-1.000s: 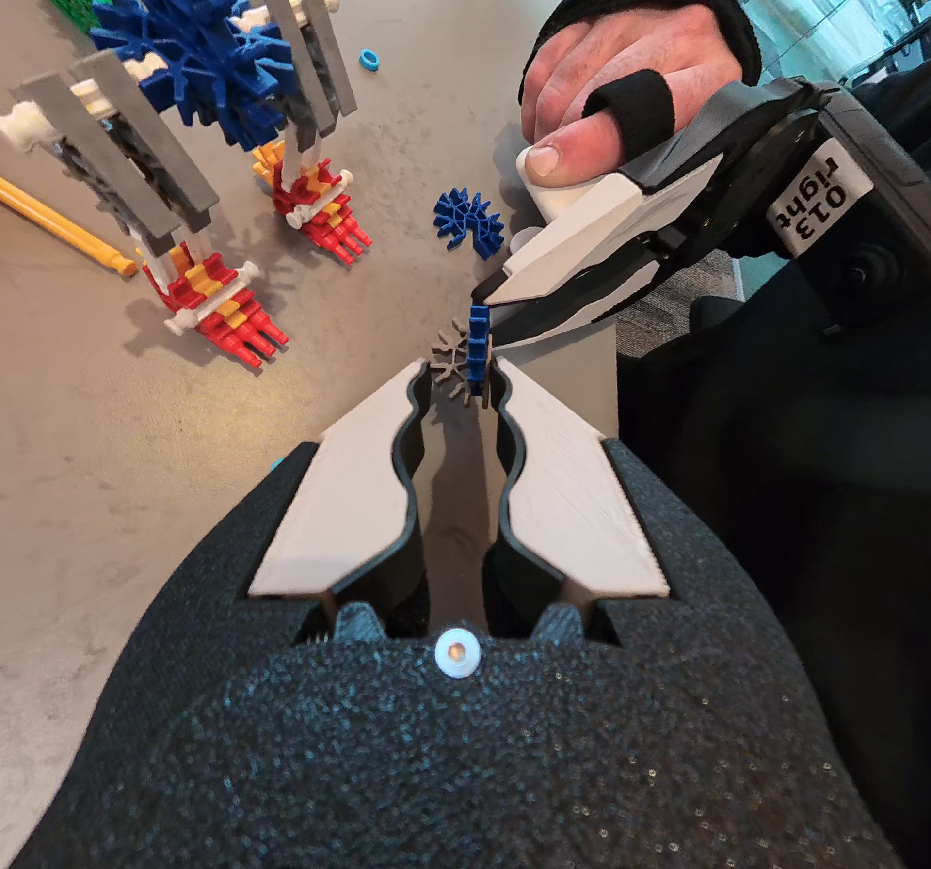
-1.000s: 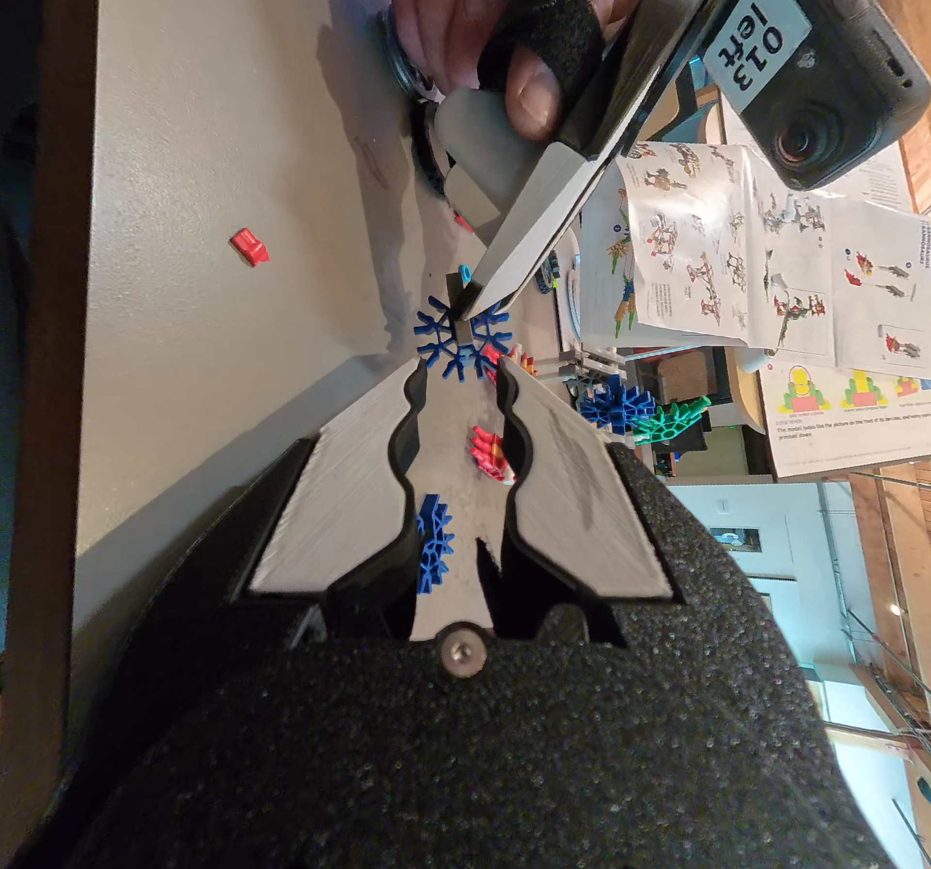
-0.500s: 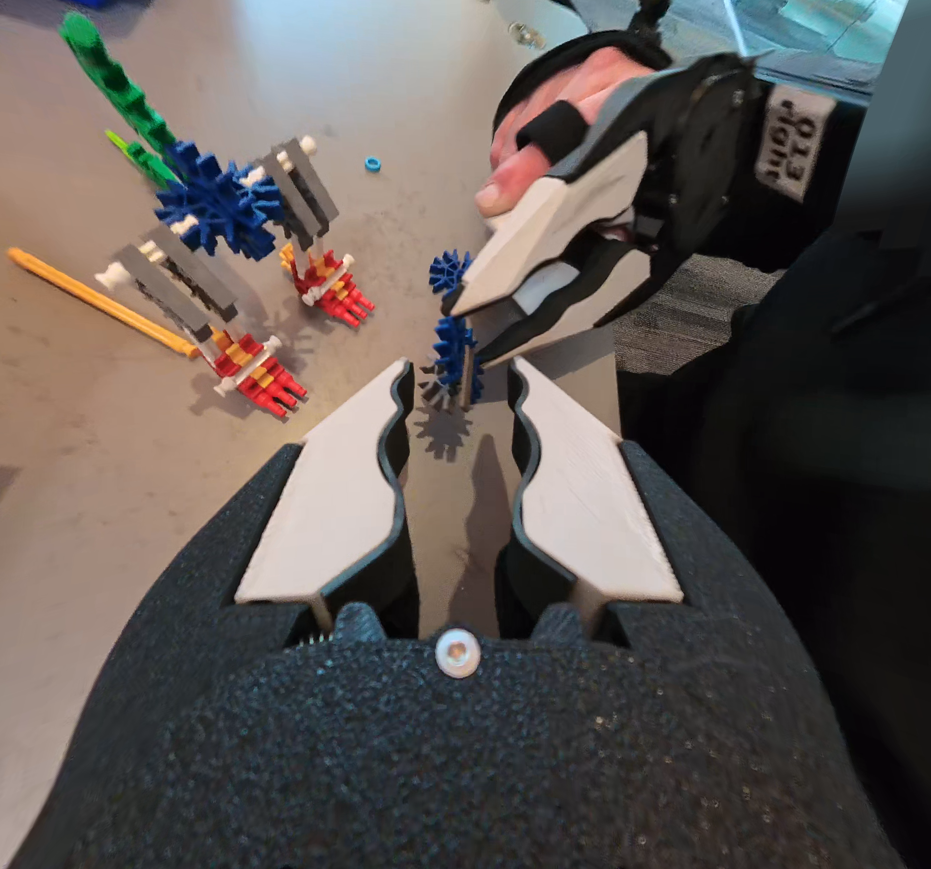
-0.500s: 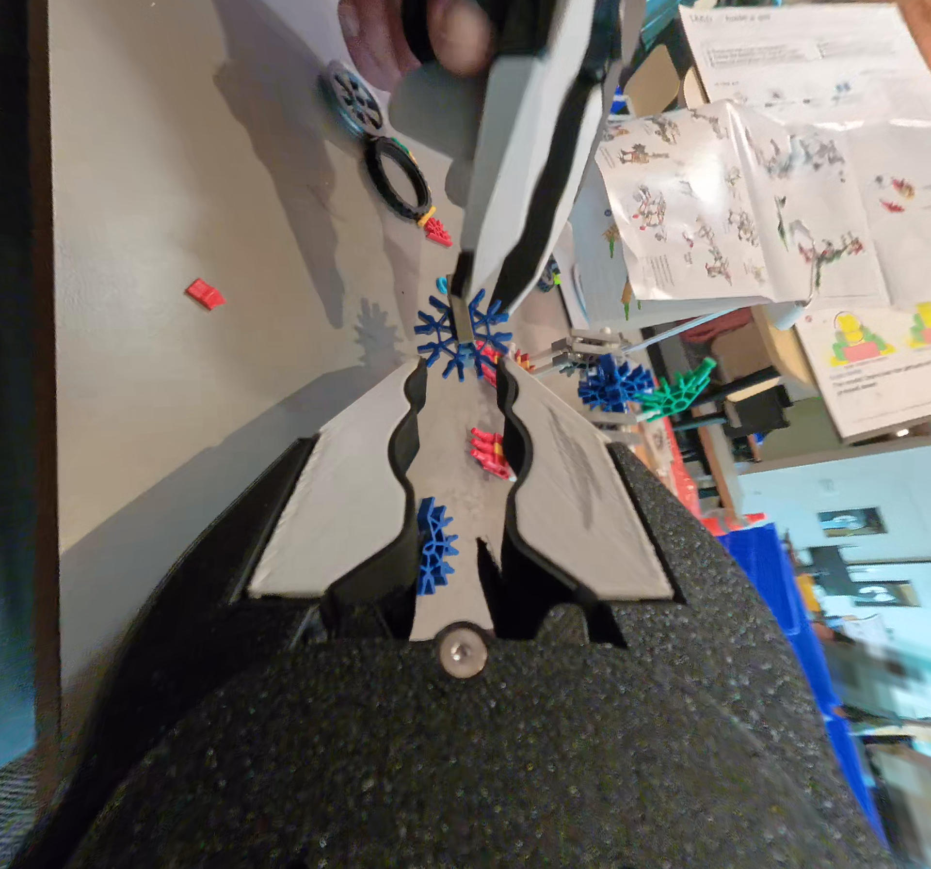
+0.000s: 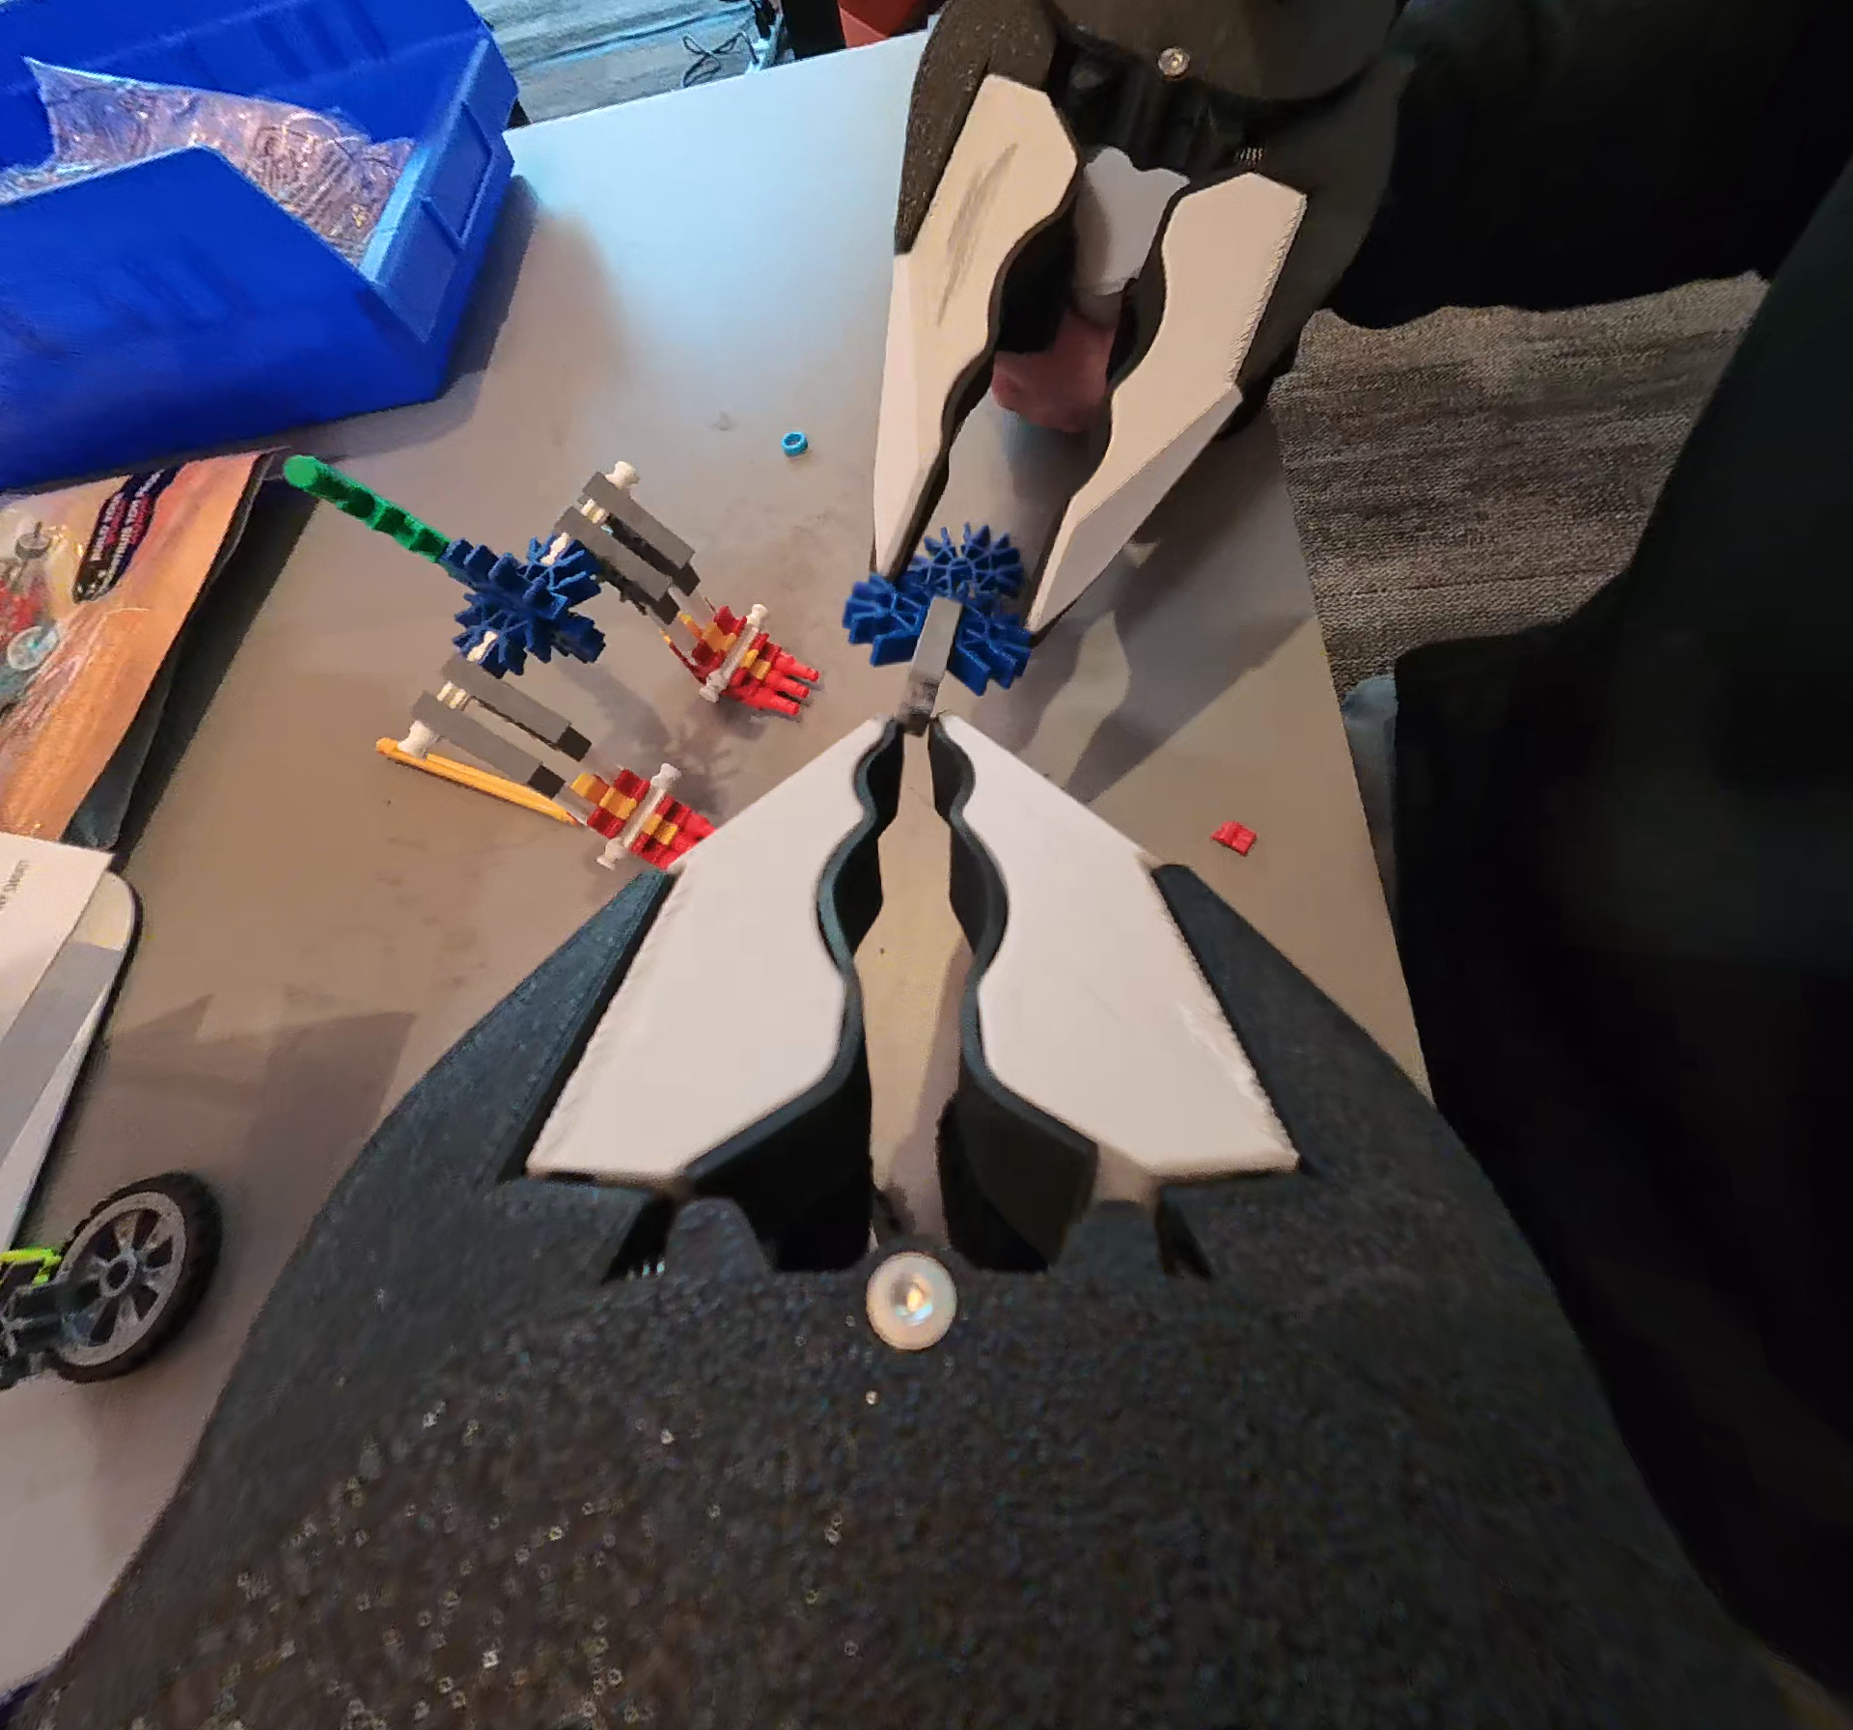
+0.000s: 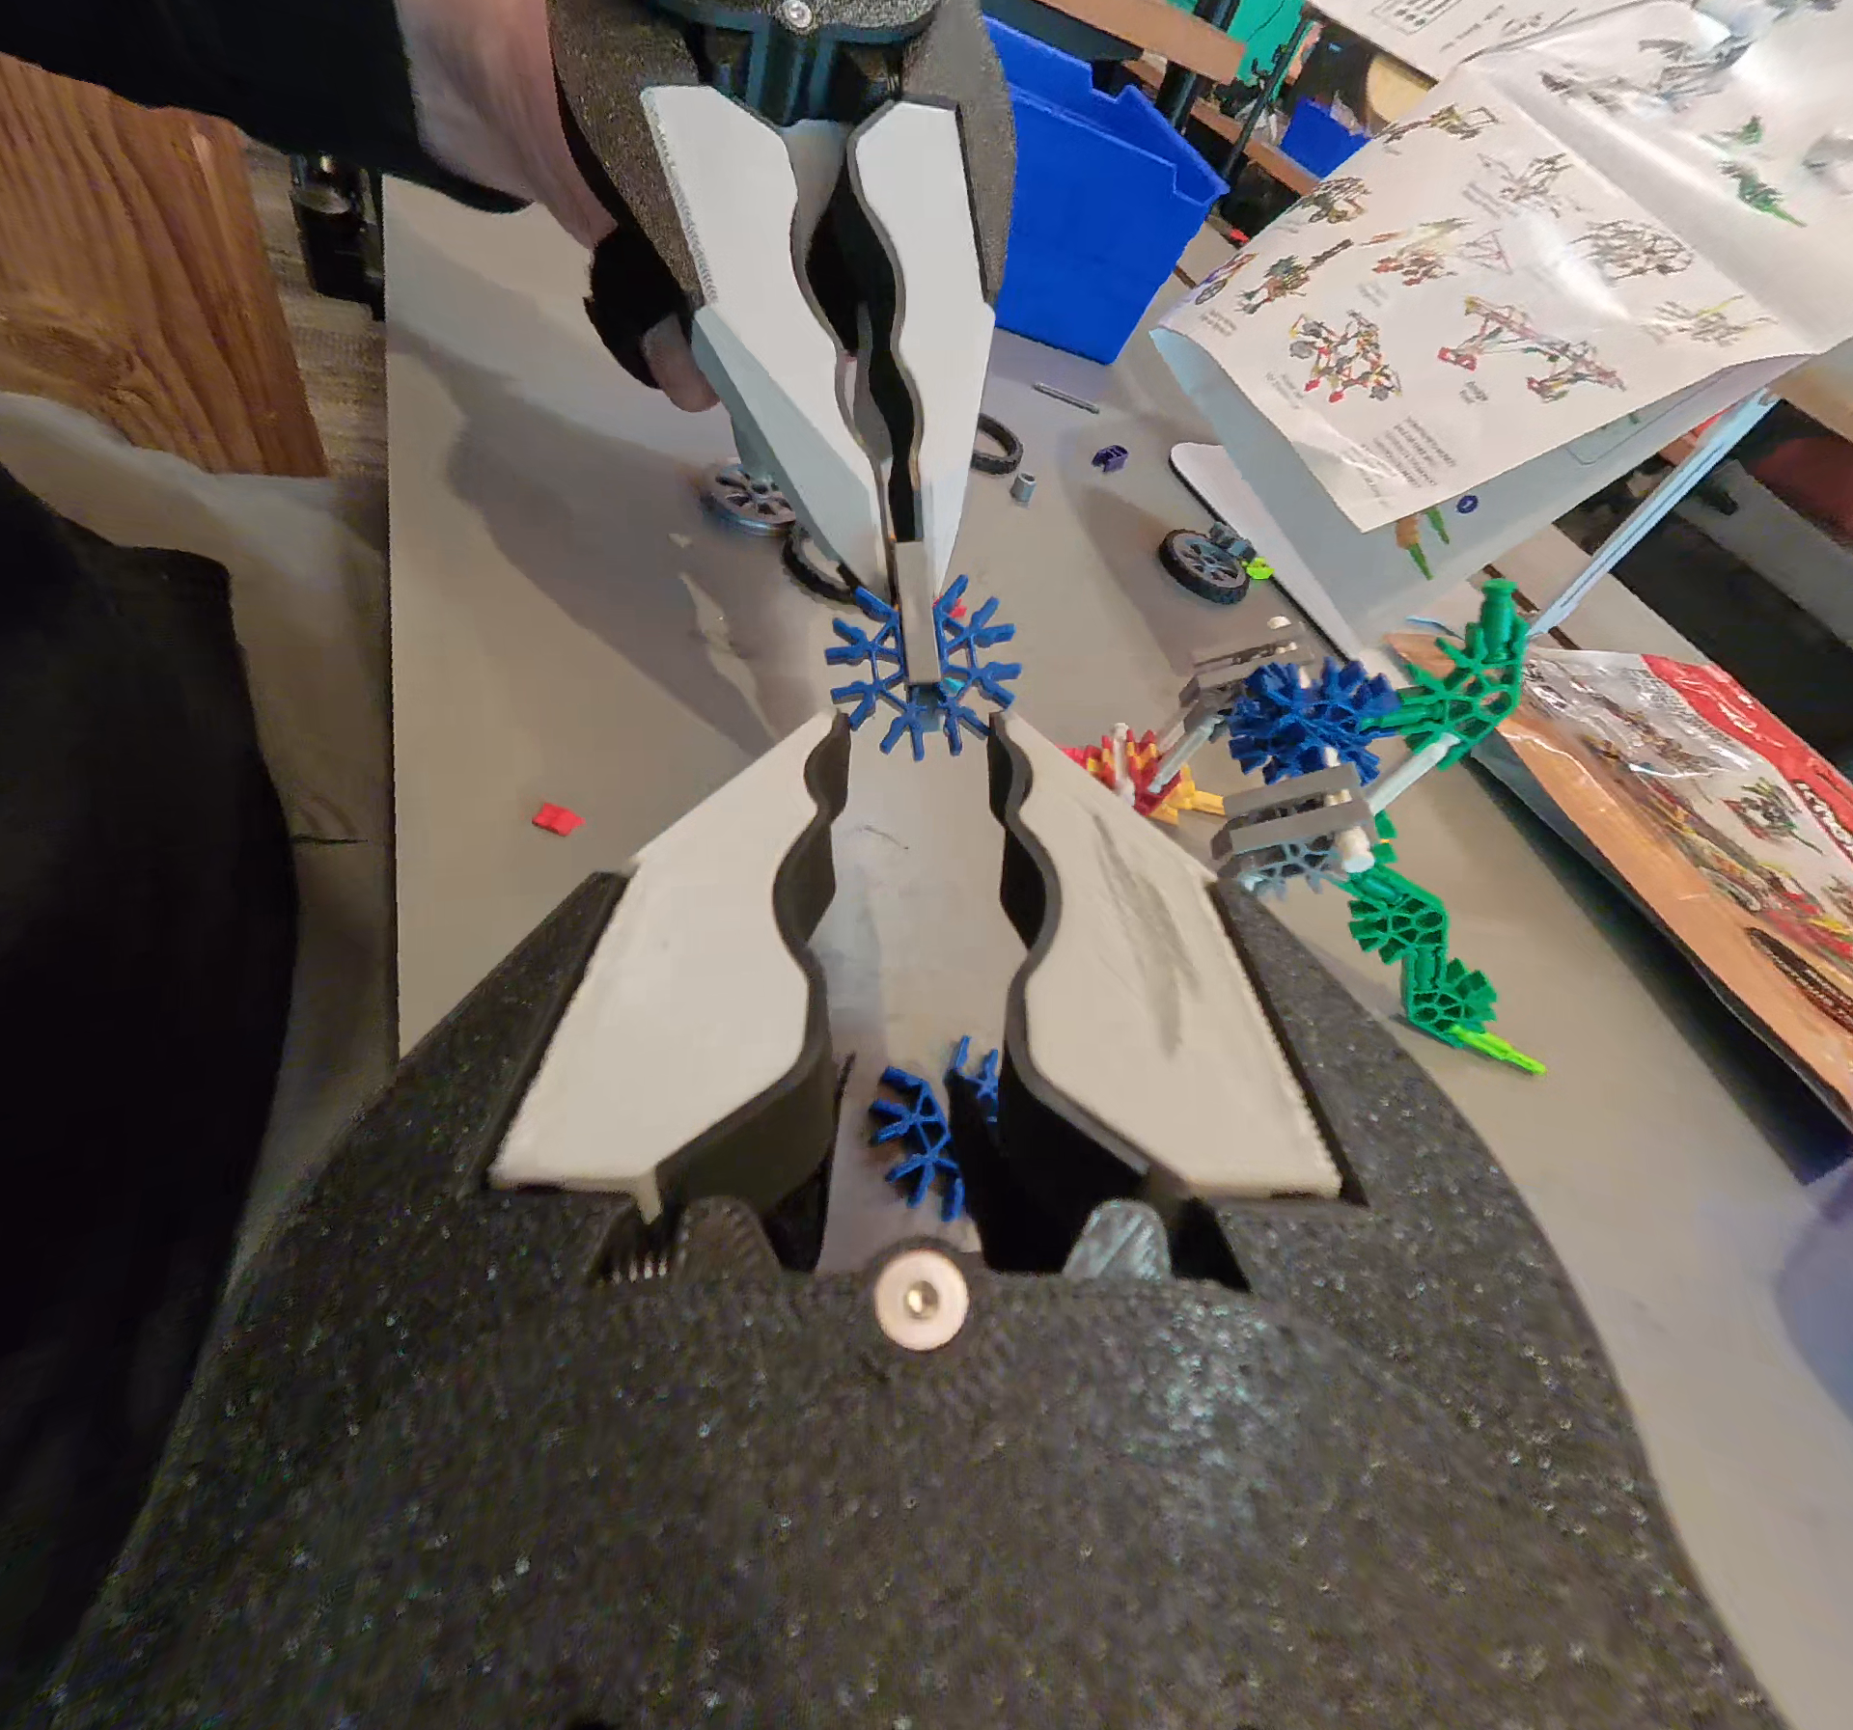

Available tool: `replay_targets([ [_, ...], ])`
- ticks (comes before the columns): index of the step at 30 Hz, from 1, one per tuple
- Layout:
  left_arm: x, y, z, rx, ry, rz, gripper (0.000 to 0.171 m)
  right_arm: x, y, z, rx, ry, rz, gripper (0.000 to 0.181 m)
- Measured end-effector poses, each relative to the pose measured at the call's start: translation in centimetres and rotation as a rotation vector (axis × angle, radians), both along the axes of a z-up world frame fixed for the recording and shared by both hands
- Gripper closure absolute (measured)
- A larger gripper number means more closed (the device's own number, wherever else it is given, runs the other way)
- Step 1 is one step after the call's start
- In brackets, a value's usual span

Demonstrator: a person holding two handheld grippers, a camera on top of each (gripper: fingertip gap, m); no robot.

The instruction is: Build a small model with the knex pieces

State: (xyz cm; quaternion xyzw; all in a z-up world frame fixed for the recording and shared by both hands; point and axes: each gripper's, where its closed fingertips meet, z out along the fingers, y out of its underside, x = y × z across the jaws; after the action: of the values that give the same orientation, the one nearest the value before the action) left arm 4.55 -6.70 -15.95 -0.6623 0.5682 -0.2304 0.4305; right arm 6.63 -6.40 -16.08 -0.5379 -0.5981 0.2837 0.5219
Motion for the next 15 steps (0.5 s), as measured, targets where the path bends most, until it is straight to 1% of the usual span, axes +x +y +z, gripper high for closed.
replay_targets([
  [4,0.0,-0.2,-0.7,0.017,0.023,0.000,0.167,0.0,-0.3,-0.1,-0.009,-0.006,0.014,0.154],
  [9,0.0,-0.4,-1.7,0.076,0.075,0.007,0.168,0.0,-0.4,-1.4,0.065,-0.096,0.006,0.154],
  [15,-0.1,-0.7,-4.2,0.111,0.199,0.020,0.168,0.0,-1.0,-2.8,0.102,-0.192,0.028,0.155],
])
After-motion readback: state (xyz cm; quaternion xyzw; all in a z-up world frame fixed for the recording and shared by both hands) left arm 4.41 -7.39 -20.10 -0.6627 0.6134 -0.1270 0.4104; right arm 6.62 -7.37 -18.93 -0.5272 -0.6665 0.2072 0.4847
